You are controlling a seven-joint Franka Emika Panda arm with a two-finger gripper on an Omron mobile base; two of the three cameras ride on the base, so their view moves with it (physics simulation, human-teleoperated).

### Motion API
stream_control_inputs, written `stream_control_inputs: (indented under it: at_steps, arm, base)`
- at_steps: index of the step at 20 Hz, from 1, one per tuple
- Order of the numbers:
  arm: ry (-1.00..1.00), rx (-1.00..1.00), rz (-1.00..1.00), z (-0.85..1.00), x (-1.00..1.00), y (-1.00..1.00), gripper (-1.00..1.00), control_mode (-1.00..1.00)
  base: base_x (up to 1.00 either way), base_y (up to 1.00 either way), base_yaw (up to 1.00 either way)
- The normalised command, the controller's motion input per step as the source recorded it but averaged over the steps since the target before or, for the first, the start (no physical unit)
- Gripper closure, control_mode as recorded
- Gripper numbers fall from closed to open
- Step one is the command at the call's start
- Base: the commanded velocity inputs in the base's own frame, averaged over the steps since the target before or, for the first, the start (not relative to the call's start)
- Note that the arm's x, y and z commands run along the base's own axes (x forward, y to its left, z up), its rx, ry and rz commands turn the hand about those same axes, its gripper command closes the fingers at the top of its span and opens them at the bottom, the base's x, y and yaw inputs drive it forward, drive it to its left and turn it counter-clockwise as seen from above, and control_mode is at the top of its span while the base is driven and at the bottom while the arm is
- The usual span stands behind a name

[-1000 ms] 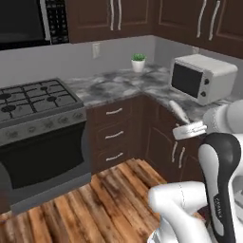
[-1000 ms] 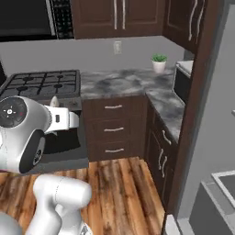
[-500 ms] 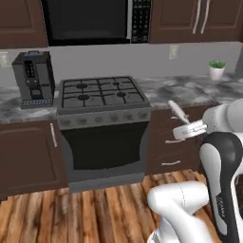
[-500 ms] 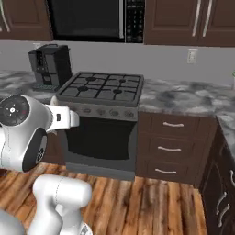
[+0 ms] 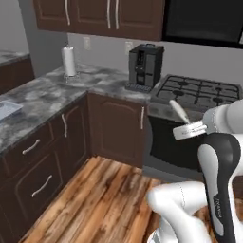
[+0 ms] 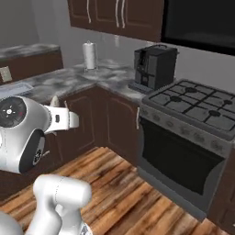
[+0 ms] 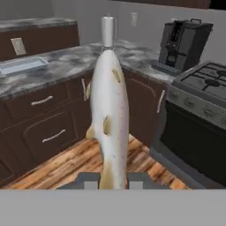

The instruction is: Take the fish out of the fridge, briefly rinse it in the sink, and place it on the tray next to the sink.

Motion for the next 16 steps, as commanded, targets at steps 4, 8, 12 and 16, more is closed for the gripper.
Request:
stream_control_inputs:
  at_steps: [4,8,12,16]
  arm:
    - [0.00,0.00,0.00,0.00,0.00,0.00,1.00,1.00]
    - [0.00,0.00,0.00,0.00,0.00,0.00,1.00,1.00]
    - [0.00,0.00,0.00,0.00,0.00,0.00,1.00,1.00]
    - [0.00,0.00,0.00,0.00,0.00,0.00,1.00,1.00]
  base:
    - [-0.04,0.00,0.96]
    - [0.06,0.02,0.84]
    - [0.90,0.92,0.20]
    - [1.00,1.00,0.00]
